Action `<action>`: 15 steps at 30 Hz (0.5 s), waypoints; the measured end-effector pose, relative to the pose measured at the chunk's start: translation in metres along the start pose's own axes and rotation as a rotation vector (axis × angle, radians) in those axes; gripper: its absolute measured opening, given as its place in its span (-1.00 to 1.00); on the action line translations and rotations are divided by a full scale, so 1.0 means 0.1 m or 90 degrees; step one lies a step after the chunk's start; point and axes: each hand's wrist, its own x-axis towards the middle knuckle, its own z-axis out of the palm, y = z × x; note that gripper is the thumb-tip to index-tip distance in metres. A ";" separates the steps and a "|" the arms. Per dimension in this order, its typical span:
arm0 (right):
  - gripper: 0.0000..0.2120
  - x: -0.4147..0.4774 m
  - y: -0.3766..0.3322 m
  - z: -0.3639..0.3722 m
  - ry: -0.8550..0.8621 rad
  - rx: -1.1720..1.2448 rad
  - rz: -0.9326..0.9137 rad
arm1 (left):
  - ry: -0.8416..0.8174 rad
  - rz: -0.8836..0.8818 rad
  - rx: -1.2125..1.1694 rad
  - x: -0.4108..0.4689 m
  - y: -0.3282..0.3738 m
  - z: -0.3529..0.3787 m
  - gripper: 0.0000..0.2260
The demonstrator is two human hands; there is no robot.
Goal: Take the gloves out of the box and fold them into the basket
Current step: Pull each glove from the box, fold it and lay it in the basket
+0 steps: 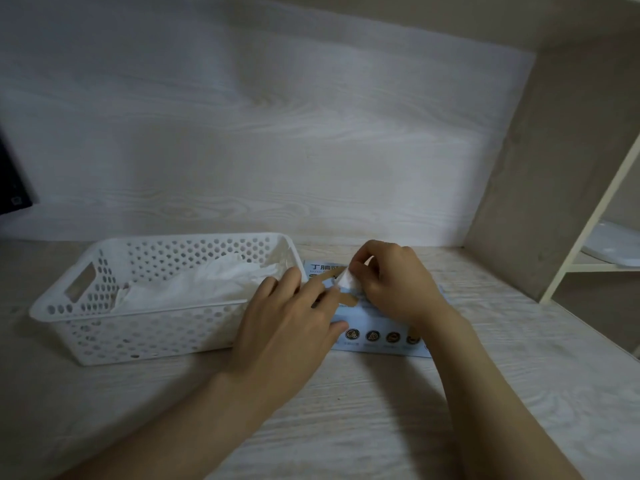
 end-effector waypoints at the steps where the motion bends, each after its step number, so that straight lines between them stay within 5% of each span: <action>1: -0.90 0.01 0.02 0.03 0.008 -0.014 0.003 | 0.007 0.000 0.000 0.00 0.00 0.00 -0.55; 11: -0.82 0.02 -0.02 0.09 0.186 0.039 0.122 | 0.044 0.008 0.000 0.01 -0.01 0.04 -0.59; 15: -0.87 -0.03 -0.13 -0.07 0.103 0.183 0.110 | 0.043 0.009 -0.001 -0.01 0.00 0.04 -0.63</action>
